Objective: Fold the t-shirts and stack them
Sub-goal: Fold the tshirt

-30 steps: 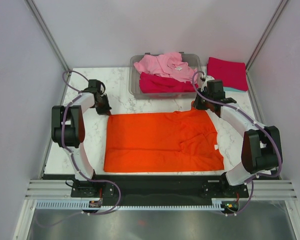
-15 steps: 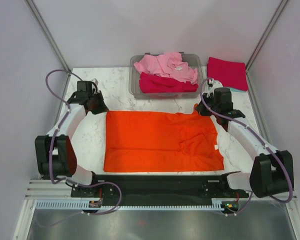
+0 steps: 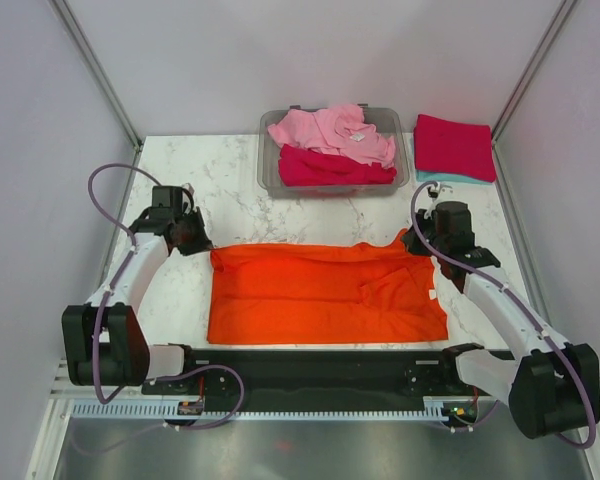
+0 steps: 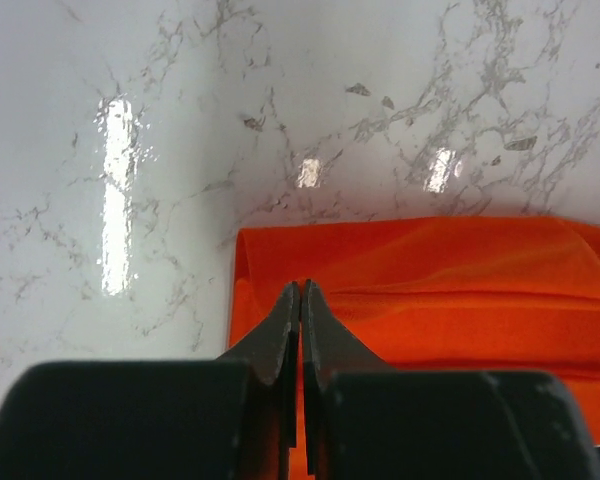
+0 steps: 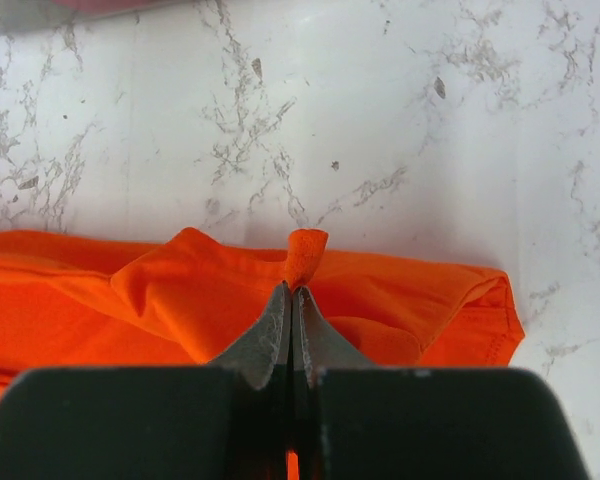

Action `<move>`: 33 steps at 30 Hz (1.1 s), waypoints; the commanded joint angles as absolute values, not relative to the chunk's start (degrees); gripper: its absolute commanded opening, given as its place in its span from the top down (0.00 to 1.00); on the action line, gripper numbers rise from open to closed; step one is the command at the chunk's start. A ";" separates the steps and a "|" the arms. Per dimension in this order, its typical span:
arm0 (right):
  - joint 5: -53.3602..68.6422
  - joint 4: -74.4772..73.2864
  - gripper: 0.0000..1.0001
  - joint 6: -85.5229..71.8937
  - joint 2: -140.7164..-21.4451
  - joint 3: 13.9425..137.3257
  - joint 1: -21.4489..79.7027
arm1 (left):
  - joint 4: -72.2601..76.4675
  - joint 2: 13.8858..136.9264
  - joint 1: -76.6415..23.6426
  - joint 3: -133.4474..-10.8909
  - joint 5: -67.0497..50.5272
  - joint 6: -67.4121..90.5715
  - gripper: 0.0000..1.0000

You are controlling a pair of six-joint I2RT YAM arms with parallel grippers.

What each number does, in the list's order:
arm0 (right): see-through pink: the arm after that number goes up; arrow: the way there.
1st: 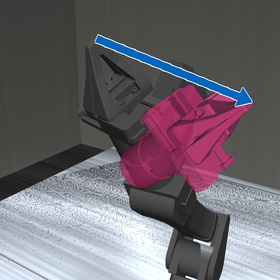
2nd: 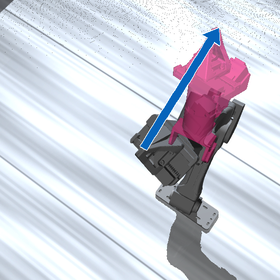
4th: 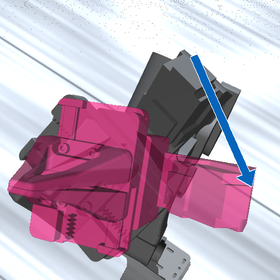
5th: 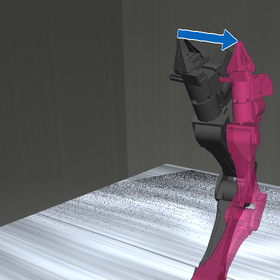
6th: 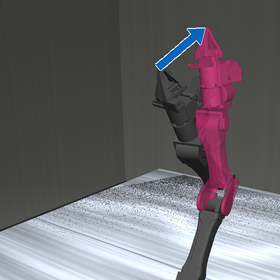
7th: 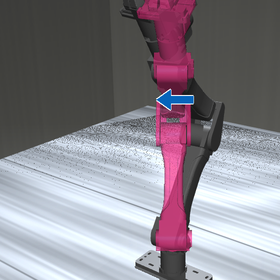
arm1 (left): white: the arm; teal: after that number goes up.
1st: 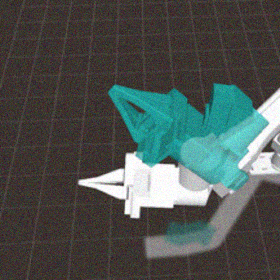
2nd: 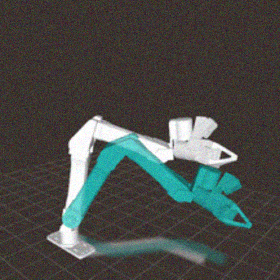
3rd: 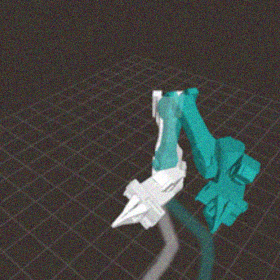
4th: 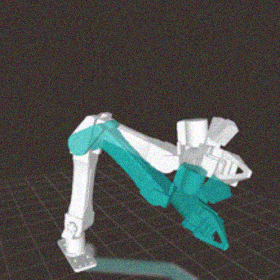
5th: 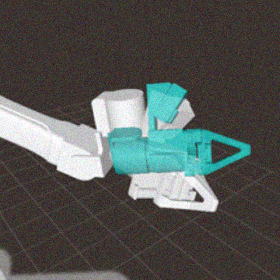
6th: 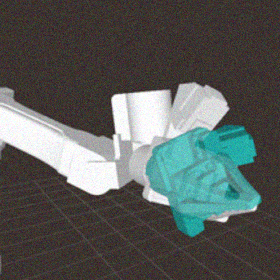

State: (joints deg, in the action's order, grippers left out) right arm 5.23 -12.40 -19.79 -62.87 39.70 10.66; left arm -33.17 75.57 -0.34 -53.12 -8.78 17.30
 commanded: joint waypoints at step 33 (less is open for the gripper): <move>-6.85 -25.75 0.19 -45.61 -53.00 24.96 10.46 | -39.99 48.26 -1.23 -49.39 2.55 19.34 0.36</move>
State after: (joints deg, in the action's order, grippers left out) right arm -4.78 -25.65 -41.82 -53.65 24.75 10.66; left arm -40.64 51.94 -1.15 -48.36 -1.52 18.87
